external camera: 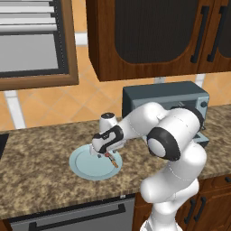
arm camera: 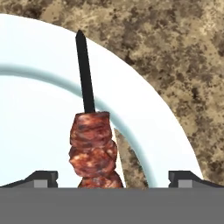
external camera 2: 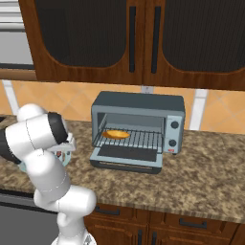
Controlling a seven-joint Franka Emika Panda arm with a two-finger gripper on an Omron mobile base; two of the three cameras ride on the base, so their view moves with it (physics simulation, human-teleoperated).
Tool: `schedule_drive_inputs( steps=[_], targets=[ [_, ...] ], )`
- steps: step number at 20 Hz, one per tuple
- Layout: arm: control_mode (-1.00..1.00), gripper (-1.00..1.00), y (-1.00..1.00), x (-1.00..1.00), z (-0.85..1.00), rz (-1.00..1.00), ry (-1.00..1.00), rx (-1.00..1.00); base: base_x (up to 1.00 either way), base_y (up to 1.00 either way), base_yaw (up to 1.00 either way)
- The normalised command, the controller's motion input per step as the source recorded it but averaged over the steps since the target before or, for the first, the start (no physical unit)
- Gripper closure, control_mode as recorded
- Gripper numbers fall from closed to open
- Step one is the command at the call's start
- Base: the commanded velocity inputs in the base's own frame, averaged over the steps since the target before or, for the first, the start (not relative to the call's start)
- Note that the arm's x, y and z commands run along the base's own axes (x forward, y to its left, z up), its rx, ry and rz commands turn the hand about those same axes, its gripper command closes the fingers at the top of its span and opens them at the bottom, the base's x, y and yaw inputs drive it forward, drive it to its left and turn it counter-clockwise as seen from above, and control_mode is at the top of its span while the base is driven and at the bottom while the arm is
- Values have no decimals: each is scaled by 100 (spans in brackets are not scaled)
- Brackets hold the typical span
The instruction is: Pick up the kebab skewer and baguette bread, and place them inside the toaster oven. Close the toaster oven door and start by setting the timer.
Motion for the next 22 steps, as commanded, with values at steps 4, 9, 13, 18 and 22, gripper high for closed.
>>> schedule_drive_inputs(
  steps=[4, 9, 13, 18, 22],
  targets=[
    [-100, 100, 0, 0, -8, 0, 4, 0, 0, 0, 0],
    [-100, 100, 0, -3, -36, 0, 0, 0, 0, 0, 0],
    [-100, 100, 0, -15, -44, 0, 0, 0, 0, 0, 0],
    [-100, 100, 0, -4, 8, -2, 0, 0, 0, 0, 0],
    [-100, 100, -19, -11, 75, -7, 0, 0, 0, 0, 0]
  ],
)
